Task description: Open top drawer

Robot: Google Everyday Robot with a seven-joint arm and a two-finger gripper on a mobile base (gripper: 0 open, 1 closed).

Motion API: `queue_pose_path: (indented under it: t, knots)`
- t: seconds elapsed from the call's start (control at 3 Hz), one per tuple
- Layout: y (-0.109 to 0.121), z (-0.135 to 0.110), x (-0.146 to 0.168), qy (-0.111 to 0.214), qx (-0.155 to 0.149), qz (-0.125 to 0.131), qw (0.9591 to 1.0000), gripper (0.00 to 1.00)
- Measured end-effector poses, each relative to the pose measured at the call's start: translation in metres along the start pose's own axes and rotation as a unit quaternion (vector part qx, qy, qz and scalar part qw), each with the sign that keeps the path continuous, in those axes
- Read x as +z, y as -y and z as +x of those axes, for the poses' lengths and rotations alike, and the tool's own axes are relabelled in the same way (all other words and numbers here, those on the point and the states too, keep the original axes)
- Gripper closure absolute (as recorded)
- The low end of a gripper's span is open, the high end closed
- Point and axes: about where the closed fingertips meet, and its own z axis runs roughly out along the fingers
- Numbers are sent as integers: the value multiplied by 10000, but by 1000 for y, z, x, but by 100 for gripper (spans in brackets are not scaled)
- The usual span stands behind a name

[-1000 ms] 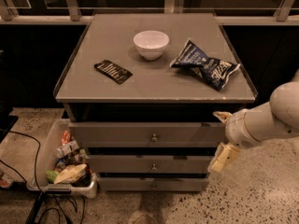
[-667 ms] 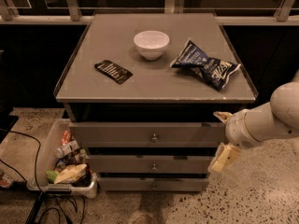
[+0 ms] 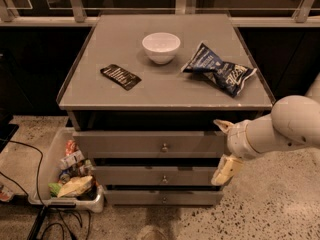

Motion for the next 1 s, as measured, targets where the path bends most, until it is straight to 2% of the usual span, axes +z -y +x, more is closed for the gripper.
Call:
queue_pose_path:
  t: [0.33, 0.67, 1.0]
  knots:
    - [1, 0, 26, 61, -222, -58, 9997, 0]
    - [4, 5, 42, 60, -260, -61, 9996, 0]
    - [20, 13, 50, 29, -266, 37, 9996, 0]
